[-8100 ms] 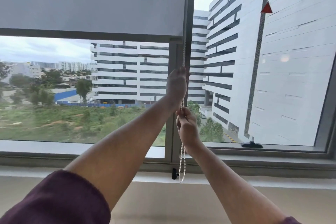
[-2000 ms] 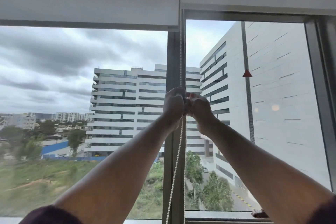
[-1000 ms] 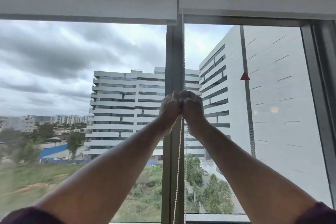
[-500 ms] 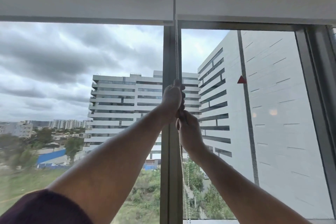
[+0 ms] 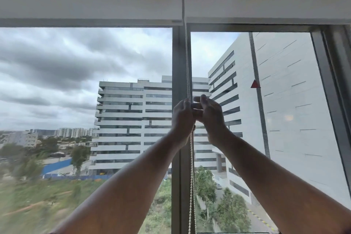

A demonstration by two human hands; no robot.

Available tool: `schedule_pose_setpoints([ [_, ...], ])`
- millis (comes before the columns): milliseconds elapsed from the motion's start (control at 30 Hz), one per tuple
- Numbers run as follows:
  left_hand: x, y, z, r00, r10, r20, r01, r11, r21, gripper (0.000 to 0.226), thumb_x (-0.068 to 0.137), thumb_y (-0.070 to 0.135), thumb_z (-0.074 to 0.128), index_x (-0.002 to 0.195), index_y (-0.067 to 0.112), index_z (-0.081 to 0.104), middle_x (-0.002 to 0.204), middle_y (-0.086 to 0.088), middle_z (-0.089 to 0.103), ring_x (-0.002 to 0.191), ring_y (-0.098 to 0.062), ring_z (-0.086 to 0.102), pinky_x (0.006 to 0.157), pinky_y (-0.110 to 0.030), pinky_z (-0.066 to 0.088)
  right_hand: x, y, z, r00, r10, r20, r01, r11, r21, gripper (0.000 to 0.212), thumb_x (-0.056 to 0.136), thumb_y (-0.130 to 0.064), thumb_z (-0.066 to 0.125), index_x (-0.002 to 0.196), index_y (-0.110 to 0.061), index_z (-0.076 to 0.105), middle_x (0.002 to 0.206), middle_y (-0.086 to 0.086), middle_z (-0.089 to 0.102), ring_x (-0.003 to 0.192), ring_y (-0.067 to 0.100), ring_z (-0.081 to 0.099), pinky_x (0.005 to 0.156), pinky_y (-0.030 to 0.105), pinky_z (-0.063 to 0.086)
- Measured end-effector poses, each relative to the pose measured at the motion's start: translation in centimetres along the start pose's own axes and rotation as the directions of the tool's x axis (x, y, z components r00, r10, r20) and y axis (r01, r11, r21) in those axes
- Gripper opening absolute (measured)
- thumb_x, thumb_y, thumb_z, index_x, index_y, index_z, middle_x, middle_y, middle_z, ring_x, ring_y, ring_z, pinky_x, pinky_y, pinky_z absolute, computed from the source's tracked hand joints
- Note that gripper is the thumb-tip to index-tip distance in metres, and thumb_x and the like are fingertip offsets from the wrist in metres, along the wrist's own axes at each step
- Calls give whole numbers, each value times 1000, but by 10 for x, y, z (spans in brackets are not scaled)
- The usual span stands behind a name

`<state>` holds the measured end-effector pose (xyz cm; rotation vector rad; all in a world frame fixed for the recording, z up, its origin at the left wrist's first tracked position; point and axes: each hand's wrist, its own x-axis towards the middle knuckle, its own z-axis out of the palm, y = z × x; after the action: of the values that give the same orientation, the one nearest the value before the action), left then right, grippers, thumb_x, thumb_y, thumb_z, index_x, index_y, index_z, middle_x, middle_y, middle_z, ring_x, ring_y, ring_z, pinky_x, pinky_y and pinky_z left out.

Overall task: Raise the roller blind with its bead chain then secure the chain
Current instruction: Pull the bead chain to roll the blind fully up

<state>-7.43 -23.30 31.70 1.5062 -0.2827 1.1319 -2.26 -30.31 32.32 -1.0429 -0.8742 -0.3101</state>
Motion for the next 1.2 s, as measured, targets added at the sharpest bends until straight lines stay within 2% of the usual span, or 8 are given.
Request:
schedule_pose_setpoints([
  [133, -13, -12, -2, 1000, 0, 3, 0, 1000, -19, 46, 110, 31, 34, 73, 22, 59, 52, 0, 40, 40, -12, 29, 40, -25, 25, 13, -29, 17, 996, 45, 75, -49, 997, 59, 41, 109, -26, 44, 103, 10, 63, 103, 41, 67, 85, 40, 65, 84, 47, 53],
  [300, -12, -14, -4, 1000, 1, 3, -1, 1000, -24, 37, 110, 33, 35, 90, 10, 57, 54, -7, 36, 35, -12, 28, 37, -23, 26, 22, -33, 34, 980, 169, 104, -184, 970, 160, 28, 108, -23, 45, 95, -5, 62, 65, 4, 55, 56, 18, 49, 59, 32, 46],
  [400, -18, -12, -1, 1000, 0, 15, 0, 1000, 8, 40, 110, 35, 35, 105, 9, 66, 53, -5, 58, 38, -18, 48, 43, -29, 40, 22, -25, 40, 984, 175, 30, -178, 964, 199, 31, 101, -5, 40, 89, -11, 67, 49, -7, 46, 45, 10, 38, 45, 22, 36],
  [500, -26, -17, -4, 1000, -16, 27, 15, 999, 34, 41, 110, 34, 35, 132, 11, 62, 99, -37, 67, 85, -46, 69, 67, -50, 59, 17, -15, 38, 986, 165, 8, -164, 975, 151, 39, 90, 5, 35, 80, -14, 68, 46, -8, 46, 45, 11, 35, 42, 21, 35],
  [600, -28, -23, -5, 1000, -16, 10, 15, 1000, 23, 39, 111, 32, 34, 112, 9, 65, 56, -12, 49, 48, -19, 41, 43, -25, 35, 14, -11, 36, 983, 180, 40, -184, 969, 162, 37, 96, -2, 38, 91, -15, 73, 52, -7, 48, 43, 9, 36, 47, 24, 35],
  [800, -40, -34, -15, 988, -124, 95, 124, 992, 9, 43, 110, 36, 35, 72, 16, 42, 53, 0, 37, 44, -13, 31, 42, -24, 28, 10, -11, 32, 980, 186, 77, -191, 980, 62, 31, 104, -9, 42, 95, -11, 72, 60, -2, 51, 46, 11, 43, 45, 23, 40],
  [1000, -49, -43, -19, 976, -171, 133, 172, 985, -3, 45, 109, 41, 32, 71, 19, 39, 54, 3, 34, 43, -10, 29, 44, -23, 28, 6, -7, 30, 980, 187, 62, -190, 981, 43, 32, 107, -16, 43, 116, 2, 68, 59, -1, 51, 50, 13, 46, 52, 26, 43],
  [1200, -51, -46, -20, 977, -156, 143, 158, 988, 2, 40, 108, 38, 40, 76, 15, 44, 51, 5, 39, 44, -11, 33, 45, -26, 30, -2, 0, 27, 977, 203, 62, -207, 976, 63, 27, 108, -17, 45, 103, -4, 67, 67, 3, 54, 57, 17, 49, 56, 28, 46],
])
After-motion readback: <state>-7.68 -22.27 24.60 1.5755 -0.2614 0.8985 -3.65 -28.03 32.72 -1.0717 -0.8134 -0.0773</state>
